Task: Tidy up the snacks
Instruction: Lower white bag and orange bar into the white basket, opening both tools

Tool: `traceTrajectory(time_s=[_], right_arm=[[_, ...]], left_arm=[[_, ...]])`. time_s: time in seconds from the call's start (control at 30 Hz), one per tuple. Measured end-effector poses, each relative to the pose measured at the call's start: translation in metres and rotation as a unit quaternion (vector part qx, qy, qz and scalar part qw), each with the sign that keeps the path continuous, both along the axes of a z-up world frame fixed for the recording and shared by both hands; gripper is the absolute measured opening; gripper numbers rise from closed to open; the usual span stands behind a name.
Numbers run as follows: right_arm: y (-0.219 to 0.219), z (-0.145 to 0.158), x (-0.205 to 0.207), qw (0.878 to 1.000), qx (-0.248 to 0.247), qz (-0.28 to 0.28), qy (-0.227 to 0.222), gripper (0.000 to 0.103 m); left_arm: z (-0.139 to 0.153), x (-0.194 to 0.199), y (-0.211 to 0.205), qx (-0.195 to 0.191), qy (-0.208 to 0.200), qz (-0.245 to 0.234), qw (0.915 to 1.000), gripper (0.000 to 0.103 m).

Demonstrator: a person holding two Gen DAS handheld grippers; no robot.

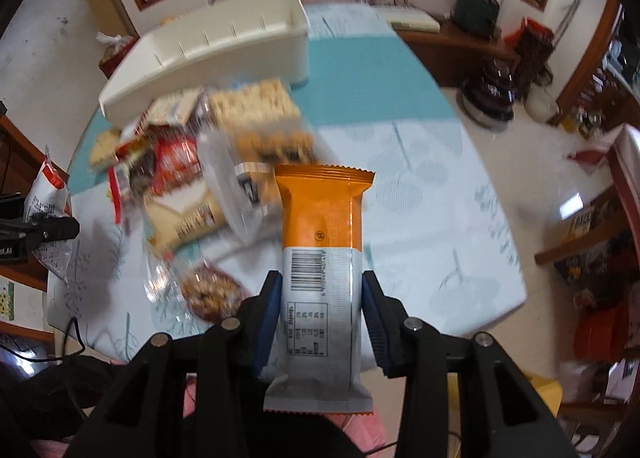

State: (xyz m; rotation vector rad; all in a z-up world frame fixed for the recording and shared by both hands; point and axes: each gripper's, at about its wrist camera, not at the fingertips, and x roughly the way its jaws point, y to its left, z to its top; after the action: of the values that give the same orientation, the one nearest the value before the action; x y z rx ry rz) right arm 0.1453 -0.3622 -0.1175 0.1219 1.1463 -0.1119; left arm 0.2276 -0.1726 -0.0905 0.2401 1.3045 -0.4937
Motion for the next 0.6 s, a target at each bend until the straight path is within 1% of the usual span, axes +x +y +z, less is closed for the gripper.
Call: traceTrajectory(time_s=[0.13, 0.3, 0.47, 0.6], right_arm=[[-0.003, 0.017, 0.011, 0.999, -0.006, 0.015, -0.03, 0.04], [-0.006, 0.041, 0.027, 0.997, -0.01, 0.033, -0.072, 0.04], [-0.007, 0.065, 0.045, 0.992, -0.008, 0.048, -0.114, 0.04], [-0.004, 0.073, 0.064, 0.989, 0.005, 0.063, -0.134, 0.04]], left_arm=[[0.027, -0.002, -0.006, -0.02, -0.027, 0.009, 0.9994, 0.061], [0.057, 0.012, -0.015, -0.042, -0.06, 0.021, 0.9971, 0.061], [0.074, 0.023, -0.021, -0.06, -0.086, 0.033, 0.994, 0.061], [0.082, 0.038, -0.022, -0.075, -0.103, 0.053, 0.9904, 0.061]])
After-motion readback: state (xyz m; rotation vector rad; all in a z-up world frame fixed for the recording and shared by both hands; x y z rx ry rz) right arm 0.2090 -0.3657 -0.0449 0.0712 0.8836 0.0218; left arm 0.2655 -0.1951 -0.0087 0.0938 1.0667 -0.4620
